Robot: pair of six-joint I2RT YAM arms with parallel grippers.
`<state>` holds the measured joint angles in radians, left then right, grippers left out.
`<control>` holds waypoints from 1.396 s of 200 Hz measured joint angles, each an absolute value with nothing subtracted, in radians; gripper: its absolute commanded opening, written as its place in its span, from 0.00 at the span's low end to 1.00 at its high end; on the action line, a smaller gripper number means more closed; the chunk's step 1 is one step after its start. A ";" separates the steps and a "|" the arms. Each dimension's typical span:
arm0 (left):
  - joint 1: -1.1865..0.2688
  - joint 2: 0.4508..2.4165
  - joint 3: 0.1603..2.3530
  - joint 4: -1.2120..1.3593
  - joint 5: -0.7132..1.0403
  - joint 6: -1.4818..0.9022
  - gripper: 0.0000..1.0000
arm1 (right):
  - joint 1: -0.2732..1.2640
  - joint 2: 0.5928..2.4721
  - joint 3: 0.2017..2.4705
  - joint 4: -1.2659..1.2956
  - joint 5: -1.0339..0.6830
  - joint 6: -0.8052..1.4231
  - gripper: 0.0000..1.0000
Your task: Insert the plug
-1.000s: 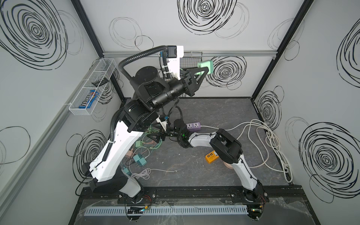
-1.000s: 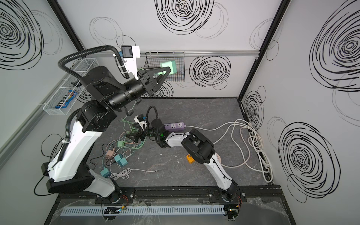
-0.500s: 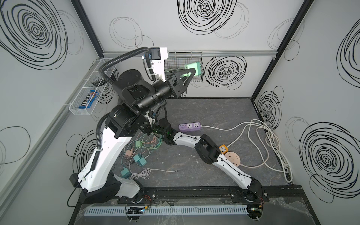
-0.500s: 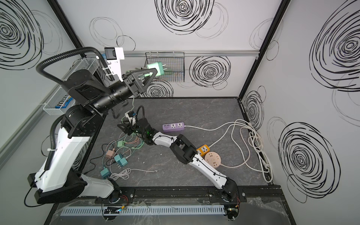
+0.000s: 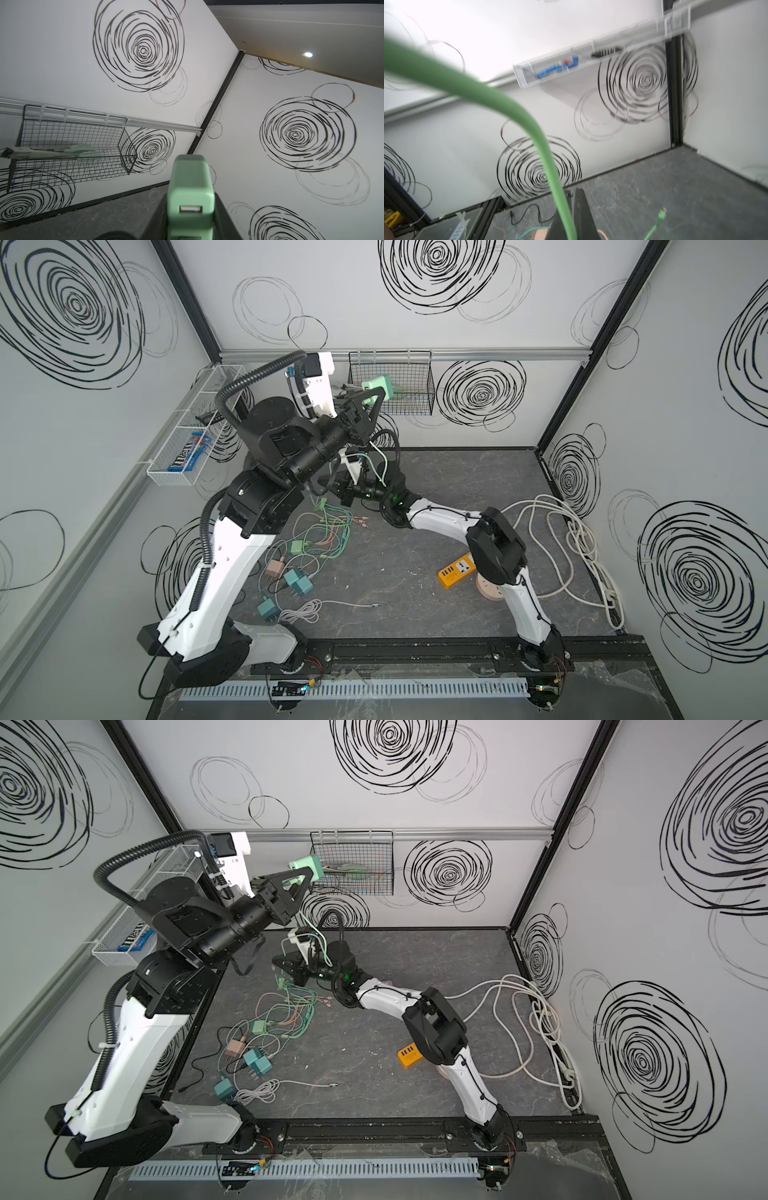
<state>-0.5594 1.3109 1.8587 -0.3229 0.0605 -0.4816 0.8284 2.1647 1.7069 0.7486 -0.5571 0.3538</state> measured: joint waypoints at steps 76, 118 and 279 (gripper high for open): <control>-0.460 1.273 1.727 -0.311 -0.051 -0.470 0.00 | 0.674 1.911 1.560 0.629 -0.622 0.258 0.00; -0.350 1.262 1.699 -0.283 0.012 -0.477 0.00 | 0.601 1.916 1.584 0.499 -0.654 0.184 0.00; 0.140 1.330 1.595 -0.107 0.235 -0.545 0.00 | 0.402 2.497 2.203 0.155 -0.722 -0.060 0.00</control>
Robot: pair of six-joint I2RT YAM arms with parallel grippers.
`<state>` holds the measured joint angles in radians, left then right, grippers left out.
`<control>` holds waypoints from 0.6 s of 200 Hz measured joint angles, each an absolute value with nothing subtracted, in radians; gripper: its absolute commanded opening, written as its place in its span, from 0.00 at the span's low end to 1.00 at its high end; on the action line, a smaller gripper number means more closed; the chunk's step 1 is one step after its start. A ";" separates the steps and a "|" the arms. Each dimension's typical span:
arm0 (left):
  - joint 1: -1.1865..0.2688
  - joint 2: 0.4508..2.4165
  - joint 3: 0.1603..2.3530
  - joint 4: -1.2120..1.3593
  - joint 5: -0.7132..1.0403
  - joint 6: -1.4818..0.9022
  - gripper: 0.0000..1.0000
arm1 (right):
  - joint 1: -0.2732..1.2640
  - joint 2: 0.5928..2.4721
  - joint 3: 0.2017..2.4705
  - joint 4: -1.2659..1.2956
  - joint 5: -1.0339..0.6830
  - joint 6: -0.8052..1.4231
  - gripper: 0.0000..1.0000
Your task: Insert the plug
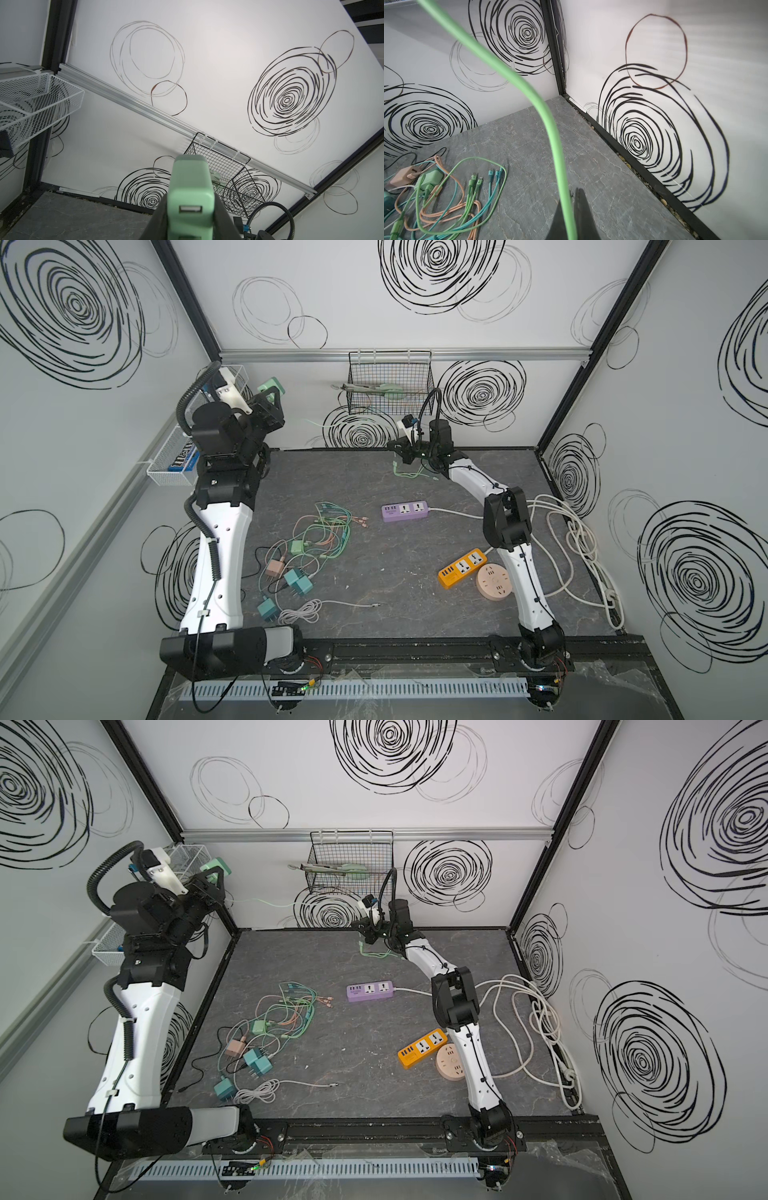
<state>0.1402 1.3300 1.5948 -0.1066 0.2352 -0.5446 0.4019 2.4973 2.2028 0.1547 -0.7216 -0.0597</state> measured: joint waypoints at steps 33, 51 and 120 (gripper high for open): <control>0.136 1.383 1.575 -0.144 0.151 -0.514 0.00 | 0.422 2.527 2.234 0.234 -0.637 -0.056 0.00; 0.136 1.462 1.615 -0.189 0.085 -0.493 0.00 | 0.434 2.575 2.272 0.286 -0.583 -0.042 0.00; 0.141 1.700 1.991 -0.298 -0.074 -0.377 0.00 | 0.500 2.733 2.449 0.426 -0.451 0.064 0.06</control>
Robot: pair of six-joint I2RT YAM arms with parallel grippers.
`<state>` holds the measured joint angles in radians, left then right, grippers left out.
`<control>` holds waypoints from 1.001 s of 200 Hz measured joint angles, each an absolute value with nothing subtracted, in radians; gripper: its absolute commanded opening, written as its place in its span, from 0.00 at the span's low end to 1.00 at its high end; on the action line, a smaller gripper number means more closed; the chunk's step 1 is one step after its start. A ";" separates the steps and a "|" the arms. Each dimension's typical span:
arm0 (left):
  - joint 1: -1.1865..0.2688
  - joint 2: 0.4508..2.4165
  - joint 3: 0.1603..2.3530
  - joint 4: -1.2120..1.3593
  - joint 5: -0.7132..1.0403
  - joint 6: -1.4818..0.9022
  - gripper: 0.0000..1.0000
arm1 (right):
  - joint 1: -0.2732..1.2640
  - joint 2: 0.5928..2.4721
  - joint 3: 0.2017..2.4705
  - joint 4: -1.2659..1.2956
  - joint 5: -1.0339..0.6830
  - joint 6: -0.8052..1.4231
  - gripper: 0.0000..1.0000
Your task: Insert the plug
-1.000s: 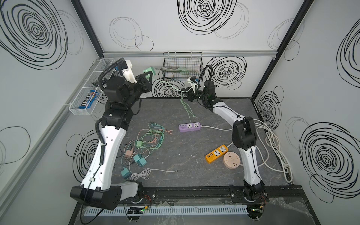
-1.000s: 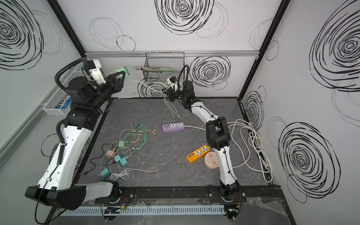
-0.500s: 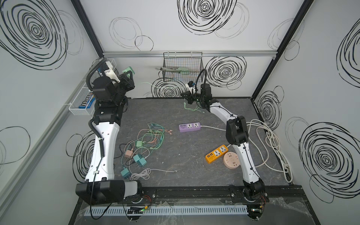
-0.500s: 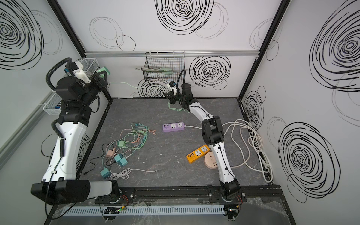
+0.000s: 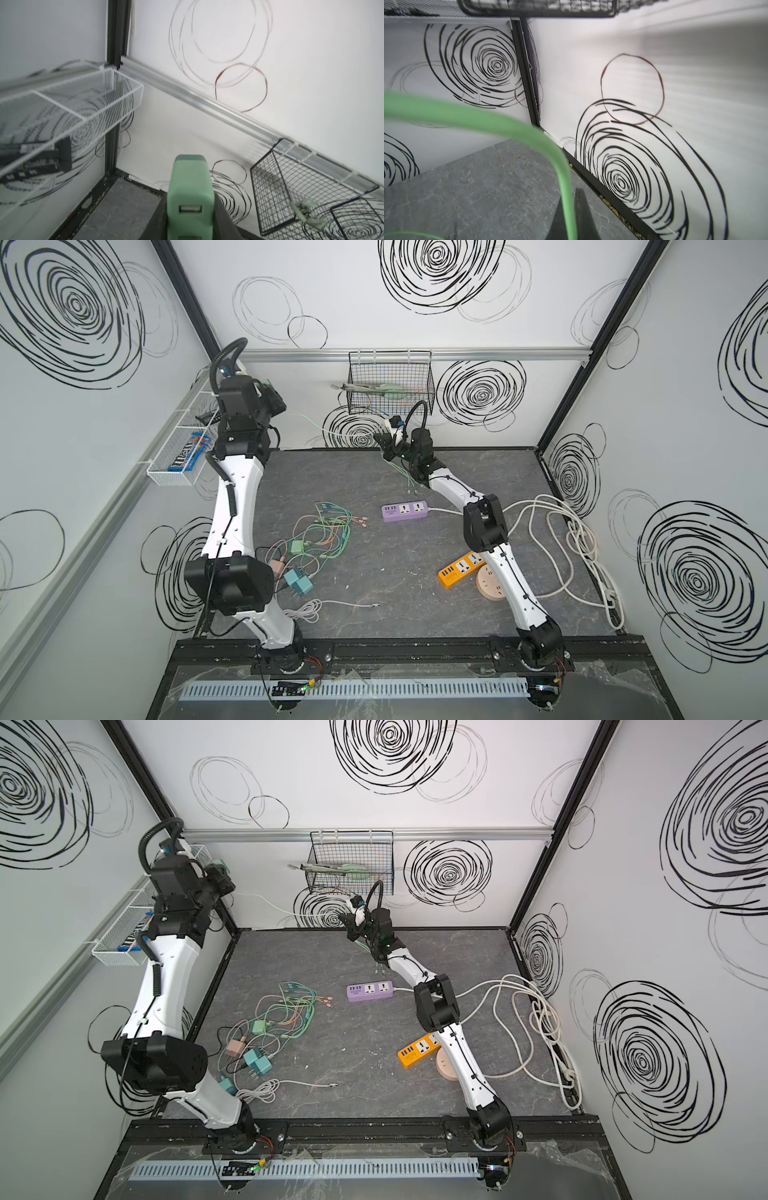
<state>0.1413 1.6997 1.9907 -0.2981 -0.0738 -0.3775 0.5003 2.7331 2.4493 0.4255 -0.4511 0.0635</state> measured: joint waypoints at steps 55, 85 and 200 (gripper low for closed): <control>0.249 1.751 2.239 -0.296 -0.233 -0.294 0.00 | 0.555 2.733 2.471 0.446 -0.498 0.056 0.66; 0.255 1.780 2.204 -0.297 -0.283 -0.261 0.00 | 0.544 2.692 2.372 0.388 -0.548 -0.002 0.87; -0.192 1.855 1.892 -0.297 -0.133 0.072 0.00 | 0.395 1.851 1.295 0.397 -0.522 -0.085 0.97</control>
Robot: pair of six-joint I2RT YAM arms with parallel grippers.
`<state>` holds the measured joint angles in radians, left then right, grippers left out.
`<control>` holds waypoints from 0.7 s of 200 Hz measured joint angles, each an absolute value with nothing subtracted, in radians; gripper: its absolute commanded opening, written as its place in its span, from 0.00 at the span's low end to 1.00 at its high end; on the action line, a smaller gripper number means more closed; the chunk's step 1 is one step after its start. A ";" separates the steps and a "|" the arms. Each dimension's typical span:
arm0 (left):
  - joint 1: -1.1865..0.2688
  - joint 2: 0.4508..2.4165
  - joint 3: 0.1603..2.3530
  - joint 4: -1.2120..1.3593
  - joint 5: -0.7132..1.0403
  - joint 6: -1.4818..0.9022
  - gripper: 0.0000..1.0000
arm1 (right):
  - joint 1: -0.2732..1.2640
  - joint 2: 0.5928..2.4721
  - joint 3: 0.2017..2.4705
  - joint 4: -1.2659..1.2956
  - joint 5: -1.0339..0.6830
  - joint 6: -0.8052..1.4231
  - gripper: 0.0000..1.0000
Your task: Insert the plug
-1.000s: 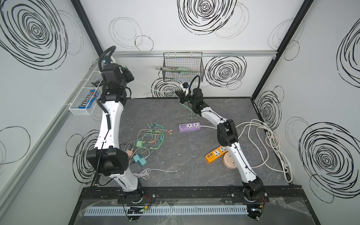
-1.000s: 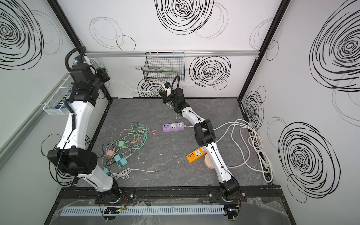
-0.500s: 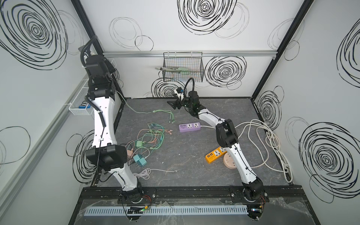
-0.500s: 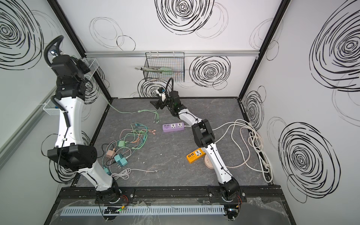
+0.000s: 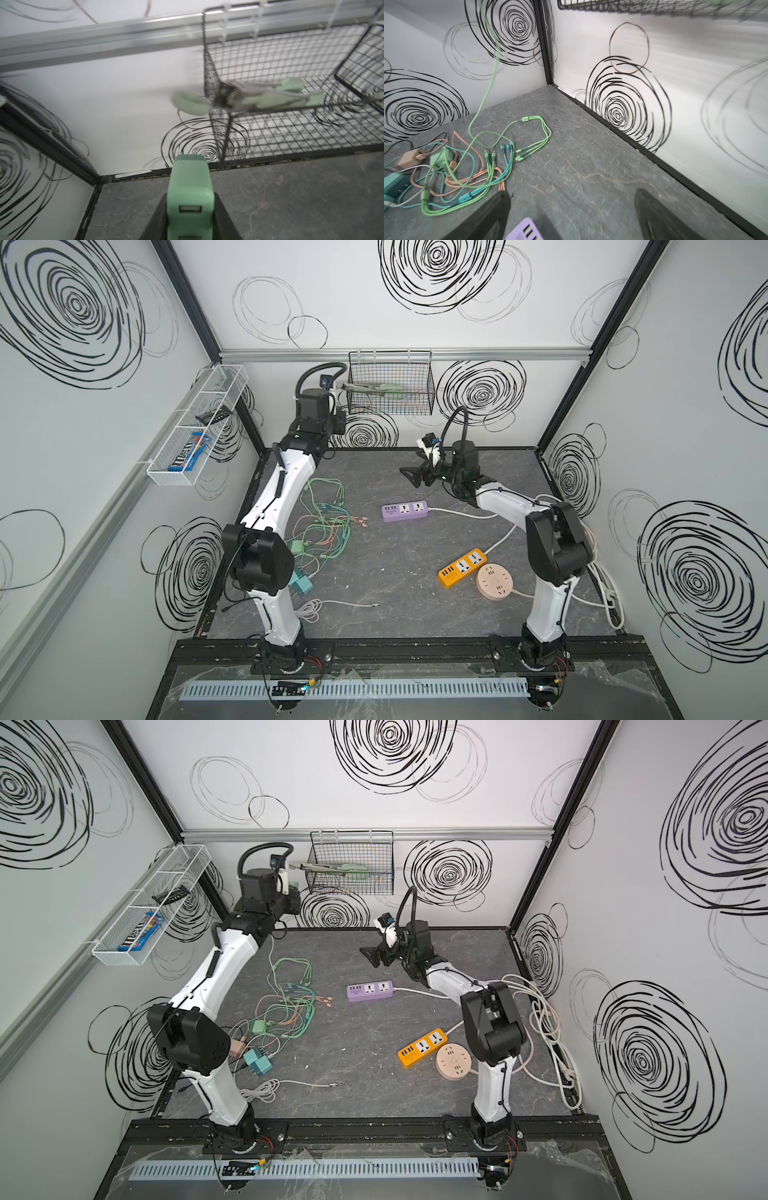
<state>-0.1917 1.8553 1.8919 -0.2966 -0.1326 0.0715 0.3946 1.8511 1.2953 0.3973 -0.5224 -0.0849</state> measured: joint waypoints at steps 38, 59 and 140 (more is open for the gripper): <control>-0.261 1.917 1.848 -0.325 -0.019 0.202 0.00 | 0.339 1.545 1.000 0.393 -0.461 0.050 0.97; -0.283 1.935 1.815 -0.358 0.076 0.292 0.00 | 0.311 1.403 0.883 0.352 -0.416 0.127 0.97; -0.429 2.009 1.842 -0.629 0.251 0.611 0.00 | 0.293 0.985 0.668 0.181 -0.249 0.171 0.97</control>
<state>-0.4286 2.0090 1.8416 -0.6289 0.2508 0.6106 0.2932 0.9852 0.6682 0.1806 -0.2493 0.1715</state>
